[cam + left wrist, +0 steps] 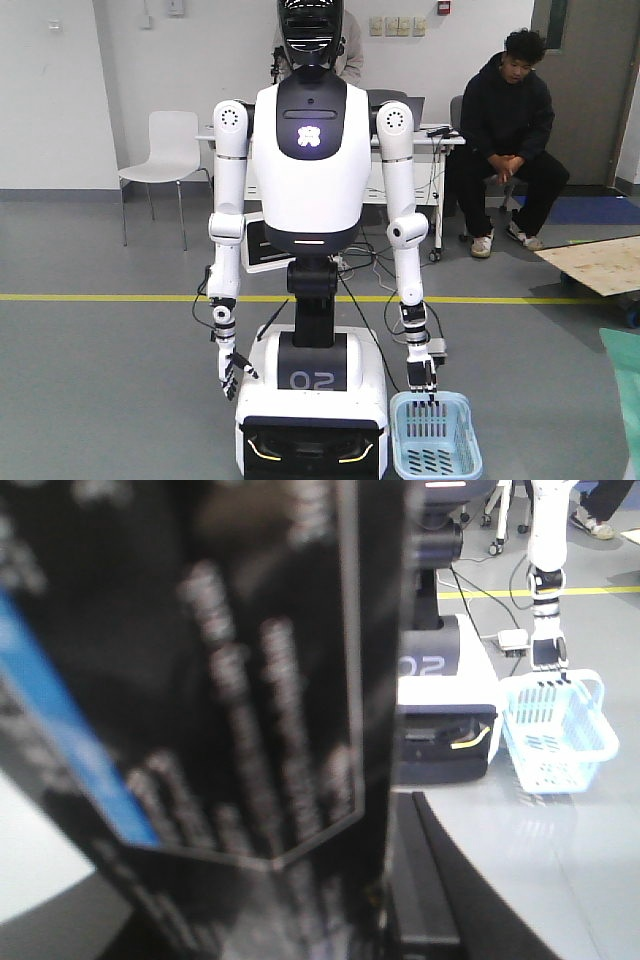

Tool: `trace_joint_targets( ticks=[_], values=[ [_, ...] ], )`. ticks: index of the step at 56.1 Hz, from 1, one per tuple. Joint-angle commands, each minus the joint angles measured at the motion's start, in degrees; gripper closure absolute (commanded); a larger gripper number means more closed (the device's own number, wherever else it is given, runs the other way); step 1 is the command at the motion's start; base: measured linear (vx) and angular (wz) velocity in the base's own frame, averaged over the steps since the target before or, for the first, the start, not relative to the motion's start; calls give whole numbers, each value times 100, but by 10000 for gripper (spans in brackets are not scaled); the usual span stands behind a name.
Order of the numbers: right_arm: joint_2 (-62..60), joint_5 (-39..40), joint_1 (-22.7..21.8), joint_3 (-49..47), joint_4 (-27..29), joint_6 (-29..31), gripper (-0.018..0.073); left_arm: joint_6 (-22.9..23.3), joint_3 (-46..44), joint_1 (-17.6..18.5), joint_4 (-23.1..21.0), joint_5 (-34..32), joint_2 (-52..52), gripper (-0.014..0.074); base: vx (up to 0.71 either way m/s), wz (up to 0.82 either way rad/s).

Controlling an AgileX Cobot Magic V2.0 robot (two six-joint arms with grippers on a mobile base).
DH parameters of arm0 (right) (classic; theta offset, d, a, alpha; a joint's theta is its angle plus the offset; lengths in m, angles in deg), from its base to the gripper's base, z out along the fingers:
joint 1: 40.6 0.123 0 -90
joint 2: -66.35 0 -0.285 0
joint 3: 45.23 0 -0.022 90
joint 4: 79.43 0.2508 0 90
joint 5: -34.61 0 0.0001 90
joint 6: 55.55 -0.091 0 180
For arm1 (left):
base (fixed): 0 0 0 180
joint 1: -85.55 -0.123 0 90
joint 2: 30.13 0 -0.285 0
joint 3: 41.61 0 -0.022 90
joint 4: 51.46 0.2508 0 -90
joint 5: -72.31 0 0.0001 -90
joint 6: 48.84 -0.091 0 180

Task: Pick snacks and fruit into basket
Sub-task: 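Approach and stop close in front of the other robot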

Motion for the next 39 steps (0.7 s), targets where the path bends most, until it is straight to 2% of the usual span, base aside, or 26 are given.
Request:
trace_joint_targets(
  ticks=[1,39],
  values=[
    [19,531,11,-169,-42,44,568,2,-207,3,53,-532,29,398,50,-5],
    [19,531,11,-169,-42,44,568,2,-207,3,53,-532,29,398,44,-3]
  ],
)
